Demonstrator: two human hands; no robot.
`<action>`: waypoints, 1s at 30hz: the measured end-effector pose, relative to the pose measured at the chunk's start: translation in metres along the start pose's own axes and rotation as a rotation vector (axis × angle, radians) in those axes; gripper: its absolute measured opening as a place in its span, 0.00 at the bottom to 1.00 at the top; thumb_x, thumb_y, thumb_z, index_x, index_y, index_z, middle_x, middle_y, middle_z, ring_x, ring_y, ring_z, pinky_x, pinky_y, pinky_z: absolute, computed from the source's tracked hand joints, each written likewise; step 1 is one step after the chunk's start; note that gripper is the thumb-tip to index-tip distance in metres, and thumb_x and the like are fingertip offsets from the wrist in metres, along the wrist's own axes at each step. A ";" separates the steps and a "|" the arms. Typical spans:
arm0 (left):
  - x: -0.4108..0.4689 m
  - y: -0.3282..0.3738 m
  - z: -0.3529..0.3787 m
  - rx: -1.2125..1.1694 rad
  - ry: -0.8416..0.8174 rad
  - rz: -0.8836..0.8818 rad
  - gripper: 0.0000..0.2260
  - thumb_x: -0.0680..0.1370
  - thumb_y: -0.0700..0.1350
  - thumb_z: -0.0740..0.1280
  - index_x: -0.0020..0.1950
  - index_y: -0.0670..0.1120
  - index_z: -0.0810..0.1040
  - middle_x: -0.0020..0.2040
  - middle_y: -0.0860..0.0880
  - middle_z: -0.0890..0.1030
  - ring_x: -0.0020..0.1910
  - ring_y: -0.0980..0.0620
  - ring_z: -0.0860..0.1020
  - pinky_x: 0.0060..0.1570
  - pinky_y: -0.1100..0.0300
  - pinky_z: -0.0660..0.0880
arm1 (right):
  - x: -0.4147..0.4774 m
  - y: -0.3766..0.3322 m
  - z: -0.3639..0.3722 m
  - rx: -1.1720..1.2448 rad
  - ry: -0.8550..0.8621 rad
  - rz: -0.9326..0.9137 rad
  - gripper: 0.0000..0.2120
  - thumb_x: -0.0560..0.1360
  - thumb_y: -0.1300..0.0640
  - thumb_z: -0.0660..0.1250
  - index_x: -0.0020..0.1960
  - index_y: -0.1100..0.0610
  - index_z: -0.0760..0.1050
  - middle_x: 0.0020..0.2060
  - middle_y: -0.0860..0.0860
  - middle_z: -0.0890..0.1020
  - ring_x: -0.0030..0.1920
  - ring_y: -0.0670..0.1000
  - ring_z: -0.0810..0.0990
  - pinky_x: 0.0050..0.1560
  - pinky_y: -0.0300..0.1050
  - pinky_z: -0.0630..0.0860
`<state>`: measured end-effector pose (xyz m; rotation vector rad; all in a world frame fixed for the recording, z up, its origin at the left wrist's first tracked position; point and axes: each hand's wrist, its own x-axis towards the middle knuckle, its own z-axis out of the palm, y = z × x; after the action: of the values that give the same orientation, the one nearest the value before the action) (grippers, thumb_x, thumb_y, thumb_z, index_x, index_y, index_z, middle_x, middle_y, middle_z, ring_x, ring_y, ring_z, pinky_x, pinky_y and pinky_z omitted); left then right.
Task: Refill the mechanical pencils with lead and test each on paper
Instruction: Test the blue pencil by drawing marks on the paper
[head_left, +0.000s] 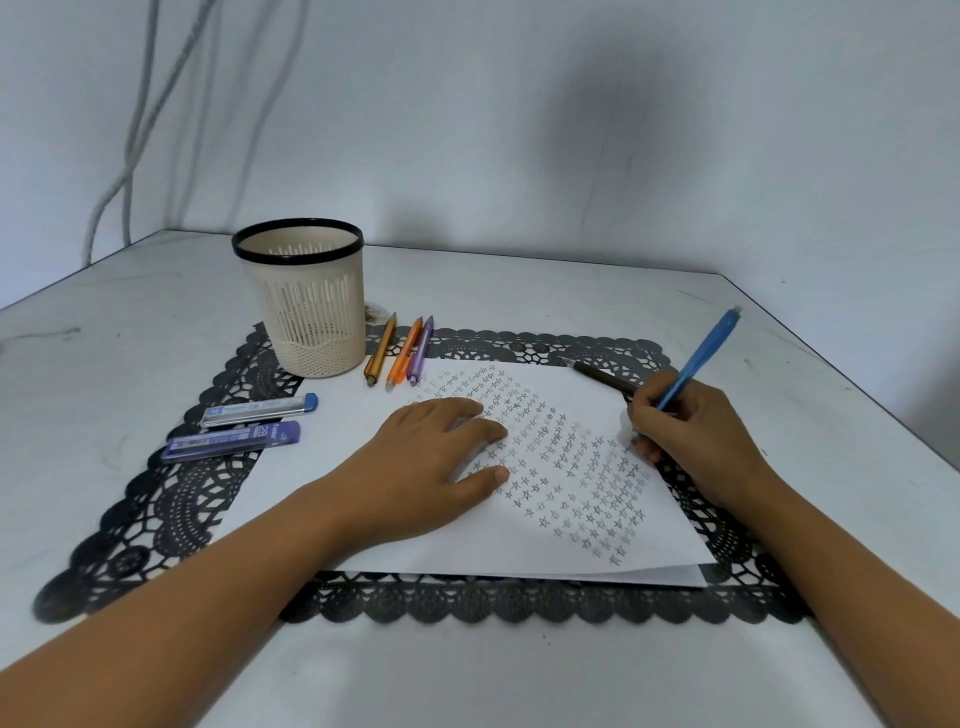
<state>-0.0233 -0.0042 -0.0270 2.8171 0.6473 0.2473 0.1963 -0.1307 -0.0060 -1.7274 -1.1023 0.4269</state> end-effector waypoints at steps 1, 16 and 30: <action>0.000 0.000 0.000 0.001 0.004 0.003 0.28 0.72 0.67 0.47 0.69 0.59 0.63 0.72 0.53 0.62 0.70 0.54 0.59 0.68 0.58 0.55 | 0.000 0.000 0.000 0.009 -0.002 -0.002 0.06 0.73 0.67 0.63 0.37 0.63 0.72 0.33 0.60 0.79 0.28 0.48 0.77 0.31 0.39 0.75; -0.001 0.001 -0.001 0.002 0.013 0.005 0.31 0.70 0.68 0.44 0.69 0.58 0.63 0.72 0.53 0.62 0.70 0.54 0.59 0.67 0.59 0.55 | -0.001 0.000 0.000 -0.044 0.029 -0.019 0.06 0.72 0.67 0.64 0.37 0.61 0.73 0.31 0.53 0.77 0.28 0.42 0.76 0.33 0.38 0.73; -0.001 0.003 -0.003 0.010 0.006 0.000 0.24 0.76 0.64 0.51 0.70 0.58 0.62 0.72 0.53 0.61 0.70 0.54 0.58 0.68 0.59 0.54 | 0.003 0.004 -0.004 0.140 -0.010 -0.012 0.10 0.72 0.68 0.61 0.34 0.60 0.72 0.27 0.50 0.76 0.29 0.50 0.73 0.30 0.41 0.70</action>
<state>-0.0237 -0.0068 -0.0236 2.8269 0.6520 0.2527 0.2030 -0.1308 -0.0067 -1.5963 -1.0646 0.4941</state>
